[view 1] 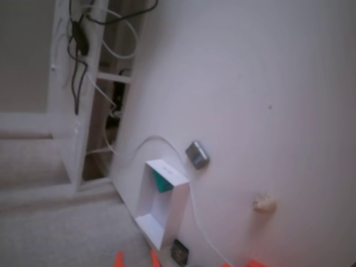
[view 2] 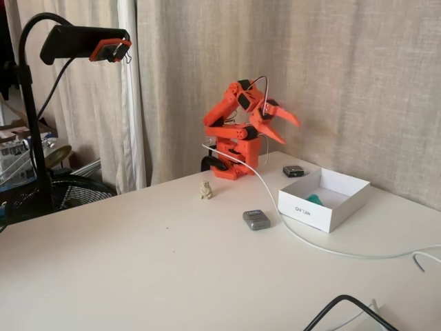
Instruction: Grasp the green cube and put it in the bin.
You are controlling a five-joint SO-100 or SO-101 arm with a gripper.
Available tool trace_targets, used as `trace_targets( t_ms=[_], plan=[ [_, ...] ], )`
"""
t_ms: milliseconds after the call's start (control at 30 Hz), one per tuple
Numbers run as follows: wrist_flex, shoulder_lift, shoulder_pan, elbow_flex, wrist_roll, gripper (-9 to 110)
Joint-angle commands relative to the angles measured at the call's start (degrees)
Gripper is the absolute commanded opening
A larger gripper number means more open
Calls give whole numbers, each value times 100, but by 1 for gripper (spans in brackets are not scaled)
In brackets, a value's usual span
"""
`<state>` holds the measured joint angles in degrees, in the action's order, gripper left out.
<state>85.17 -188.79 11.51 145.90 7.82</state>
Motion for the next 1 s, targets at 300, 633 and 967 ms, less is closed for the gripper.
trace_targets(
  t_ms=[300, 633, 967],
  plan=[
    [-237, -79, -290, 896, 422, -8],
    [-888, -79, -589, 2276, 817, -8],
    [-870, -79, -554, 2276, 835, -8]
  ],
)
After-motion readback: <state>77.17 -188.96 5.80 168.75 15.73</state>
